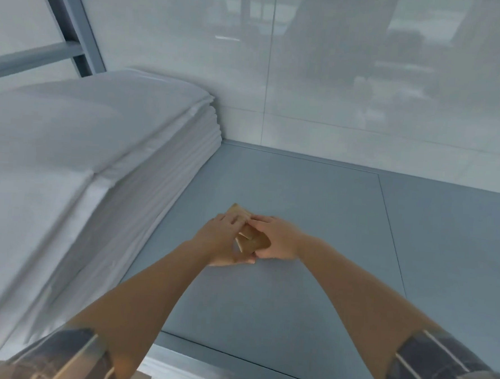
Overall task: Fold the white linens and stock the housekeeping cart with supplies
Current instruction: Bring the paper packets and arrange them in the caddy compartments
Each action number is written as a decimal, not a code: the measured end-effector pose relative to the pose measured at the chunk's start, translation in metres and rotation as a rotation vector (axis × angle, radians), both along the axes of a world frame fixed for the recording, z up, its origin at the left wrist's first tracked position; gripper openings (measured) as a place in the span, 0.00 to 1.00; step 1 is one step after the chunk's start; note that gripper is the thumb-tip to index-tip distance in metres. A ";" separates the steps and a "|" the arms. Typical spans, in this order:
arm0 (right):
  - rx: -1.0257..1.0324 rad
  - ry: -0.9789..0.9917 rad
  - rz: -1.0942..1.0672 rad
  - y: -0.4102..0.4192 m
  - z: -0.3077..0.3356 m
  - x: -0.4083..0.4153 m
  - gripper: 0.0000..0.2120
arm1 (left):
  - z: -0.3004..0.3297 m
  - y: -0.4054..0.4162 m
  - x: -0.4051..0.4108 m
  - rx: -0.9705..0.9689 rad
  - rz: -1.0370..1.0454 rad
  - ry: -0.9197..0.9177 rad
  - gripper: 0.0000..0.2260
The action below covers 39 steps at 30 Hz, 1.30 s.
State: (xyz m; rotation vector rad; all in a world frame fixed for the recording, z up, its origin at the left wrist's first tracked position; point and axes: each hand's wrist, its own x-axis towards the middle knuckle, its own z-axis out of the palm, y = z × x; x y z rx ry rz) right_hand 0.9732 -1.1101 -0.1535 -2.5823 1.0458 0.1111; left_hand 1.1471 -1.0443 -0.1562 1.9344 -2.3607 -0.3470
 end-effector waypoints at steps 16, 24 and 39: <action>0.068 -0.103 -0.195 0.160 0.010 -0.080 0.27 | 0.026 0.122 -0.078 -0.133 -0.154 0.009 0.18; 0.084 -0.567 -0.640 0.236 0.059 -0.119 0.11 | 0.058 0.156 -0.117 -0.205 -0.226 0.281 0.07; -0.245 -1.214 -1.432 0.365 0.127 -0.264 0.13 | 0.126 0.179 -0.322 -0.152 -0.686 0.577 0.04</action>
